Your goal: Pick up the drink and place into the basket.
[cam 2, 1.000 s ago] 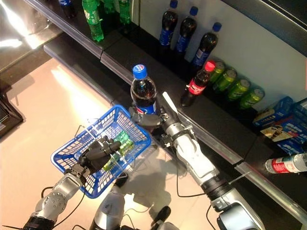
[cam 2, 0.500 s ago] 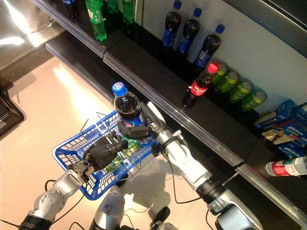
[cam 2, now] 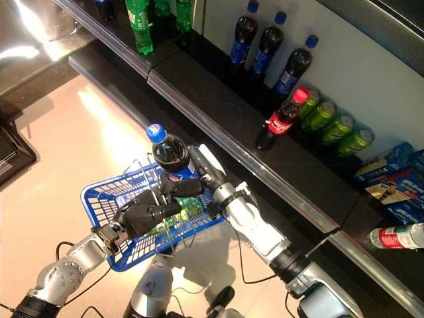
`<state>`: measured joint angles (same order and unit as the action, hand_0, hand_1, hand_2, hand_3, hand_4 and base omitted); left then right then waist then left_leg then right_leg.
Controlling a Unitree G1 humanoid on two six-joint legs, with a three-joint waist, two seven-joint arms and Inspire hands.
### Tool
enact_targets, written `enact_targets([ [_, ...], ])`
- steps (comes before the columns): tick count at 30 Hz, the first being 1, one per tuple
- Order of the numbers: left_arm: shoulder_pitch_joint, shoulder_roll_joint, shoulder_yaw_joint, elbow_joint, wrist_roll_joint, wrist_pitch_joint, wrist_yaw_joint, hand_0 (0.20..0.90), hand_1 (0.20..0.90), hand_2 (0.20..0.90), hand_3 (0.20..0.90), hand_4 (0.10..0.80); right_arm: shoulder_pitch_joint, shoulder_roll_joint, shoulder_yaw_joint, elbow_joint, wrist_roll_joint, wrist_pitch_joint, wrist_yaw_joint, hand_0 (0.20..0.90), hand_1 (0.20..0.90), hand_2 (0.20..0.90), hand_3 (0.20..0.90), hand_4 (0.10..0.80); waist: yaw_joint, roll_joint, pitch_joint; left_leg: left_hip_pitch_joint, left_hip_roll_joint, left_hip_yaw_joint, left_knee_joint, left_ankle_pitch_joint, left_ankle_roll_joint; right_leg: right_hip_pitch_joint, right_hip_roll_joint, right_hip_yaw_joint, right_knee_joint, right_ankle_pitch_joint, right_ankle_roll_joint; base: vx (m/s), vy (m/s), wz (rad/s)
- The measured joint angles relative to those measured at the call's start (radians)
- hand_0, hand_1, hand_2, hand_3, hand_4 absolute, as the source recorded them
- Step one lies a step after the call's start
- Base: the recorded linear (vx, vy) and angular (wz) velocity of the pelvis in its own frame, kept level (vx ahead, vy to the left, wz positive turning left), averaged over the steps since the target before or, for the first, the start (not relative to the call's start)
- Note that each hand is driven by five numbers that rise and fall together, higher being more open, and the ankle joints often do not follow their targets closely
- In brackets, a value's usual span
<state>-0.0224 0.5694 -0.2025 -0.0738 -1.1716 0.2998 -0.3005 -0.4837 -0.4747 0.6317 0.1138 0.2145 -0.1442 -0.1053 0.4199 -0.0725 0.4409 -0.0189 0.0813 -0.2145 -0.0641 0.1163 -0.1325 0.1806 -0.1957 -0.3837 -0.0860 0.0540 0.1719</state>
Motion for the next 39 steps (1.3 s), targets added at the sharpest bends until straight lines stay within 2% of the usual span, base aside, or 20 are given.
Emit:
enact_targets([
  [5,0.000,0.020,-0.009,0.000,0.000,0.000,-0.002,0.300,0.300,0.300,0.200,0.100,0.000,0.006,0.006,0.037,-0.002,-0.021,-0.013,0.300,0.300,0.300,0.200,0.100,0.015,-0.003,-0.002,-0.004,-0.004,-0.019,0.008,0.000,0.000,0.010,0.000,-0.021,0.000,-0.006,0.000,0.007,-0.014,0.08],
  [9,0.000,0.035,-0.013,-0.015,0.000,0.001,-0.044,0.300,0.300,0.300,0.200,0.100,0.002,0.037,0.007,0.145,-0.030,-0.017,-0.035,0.300,0.300,0.300,0.200,0.100,0.025,-0.016,-0.009,-0.007,-0.011,-0.031,0.008,0.000,0.000,0.016,-0.004,-0.023,0.000,-0.012,0.003,0.009,-0.004,0.12],
  [17,0.000,0.035,-0.006,-0.143,0.000,0.001,-0.110,0.300,0.300,0.300,0.200,0.100,0.080,0.067,0.036,0.299,-0.079,0.025,-0.045,0.300,0.300,0.300,0.200,0.100,0.046,-0.022,-0.012,-0.022,-0.021,-0.044,0.013,0.000,0.000,0.010,-0.010,-0.023,0.000,-0.015,0.007,-0.002,0.002,0.05],
  [21,0.000,0.031,-0.004,-0.150,0.000,0.005,-0.153,0.300,0.300,0.300,0.200,0.100,0.087,0.075,0.036,0.302,-0.104,0.026,-0.045,0.300,0.300,0.300,0.200,0.100,0.042,-0.022,-0.012,-0.022,-0.020,-0.044,0.013,0.000,0.000,0.010,-0.009,-0.023,0.000,-0.015,0.007,0.000,0.000,0.00],
  [28,0.000,0.038,0.000,-0.151,0.000,0.006,-0.158,0.300,0.300,0.300,0.200,0.100,0.088,0.086,0.036,0.310,-0.174,0.026,-0.045,0.300,0.300,0.300,0.200,0.100,0.045,-0.022,-0.012,-0.022,-0.021,-0.044,0.014,0.000,0.000,0.010,-0.010,-0.023,0.000,-0.015,0.007,0.000,0.000,0.00],
  [39,-0.003,0.037,-0.001,-0.170,0.009,0.042,-0.192,0.300,0.300,0.300,0.200,0.100,0.054,0.058,0.067,0.309,-0.327,0.059,-0.031,0.300,0.300,0.300,0.200,0.100,0.045,-0.022,-0.013,-0.022,-0.021,-0.044,0.014,0.000,0.000,0.010,-0.009,-0.024,0.000,-0.015,0.007,0.000,0.000,0.00],
])
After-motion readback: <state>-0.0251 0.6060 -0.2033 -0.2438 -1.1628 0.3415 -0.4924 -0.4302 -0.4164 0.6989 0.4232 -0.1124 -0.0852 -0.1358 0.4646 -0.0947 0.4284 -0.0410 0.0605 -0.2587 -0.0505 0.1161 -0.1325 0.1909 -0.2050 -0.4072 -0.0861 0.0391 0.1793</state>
